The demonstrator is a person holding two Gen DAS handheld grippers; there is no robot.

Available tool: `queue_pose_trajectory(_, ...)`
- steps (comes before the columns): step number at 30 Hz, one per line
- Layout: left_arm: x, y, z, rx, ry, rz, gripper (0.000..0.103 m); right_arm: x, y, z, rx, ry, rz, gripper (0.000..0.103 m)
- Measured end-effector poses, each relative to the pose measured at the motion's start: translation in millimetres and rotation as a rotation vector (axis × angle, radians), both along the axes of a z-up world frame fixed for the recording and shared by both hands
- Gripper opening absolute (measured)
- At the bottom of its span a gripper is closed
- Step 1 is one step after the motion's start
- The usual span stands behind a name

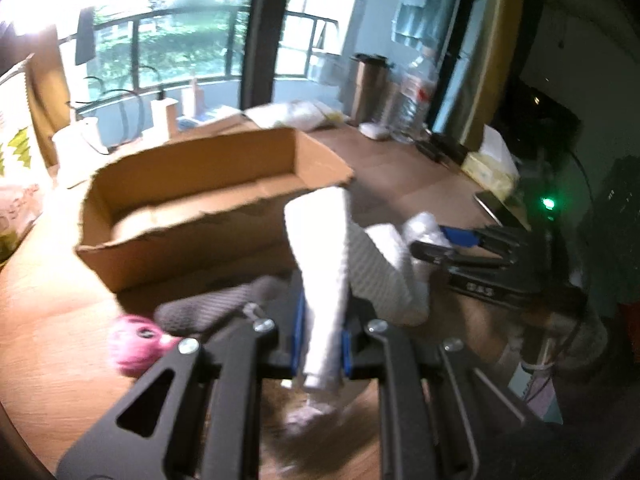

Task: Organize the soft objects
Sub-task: 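Lift the white cloth with the left tool while the right tool lifts the bubble wrap, then carry both items over the cardboard box and open both tools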

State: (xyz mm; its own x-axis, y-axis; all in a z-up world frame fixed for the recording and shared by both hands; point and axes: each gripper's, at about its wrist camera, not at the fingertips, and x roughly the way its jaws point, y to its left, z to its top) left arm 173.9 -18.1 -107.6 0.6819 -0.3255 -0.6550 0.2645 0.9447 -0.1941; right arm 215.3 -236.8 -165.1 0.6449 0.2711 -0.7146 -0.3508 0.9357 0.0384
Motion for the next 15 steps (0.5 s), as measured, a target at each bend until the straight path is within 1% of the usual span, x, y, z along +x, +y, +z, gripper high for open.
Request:
queue_pose_trajectory(2,-1,7,4,-0.007,-0.012,0.015,0.014,-5,0,11,0.021,-0.040,-0.003,0.047)
queue_pose_trajectory(3,-1,9,7,-0.011,-0.019,0.021,0.014,-9,0,21,0.027,-0.075,-0.008,0.047)
queue_pose_trajectory(9,-10,22,25,-0.041,-0.076,0.040,0.014,-29,4,71,0.026,-0.228,0.003,0.047)
queue_pose_trajectory(12,-12,30,34,-0.053,-0.102,0.055,0.014,-33,10,89,0.031,-0.265,0.023,0.047)
queue_pose_trajectory(15,-14,42,45,-0.066,-0.137,0.085,0.014,-31,19,103,0.051,-0.282,0.052,0.047)
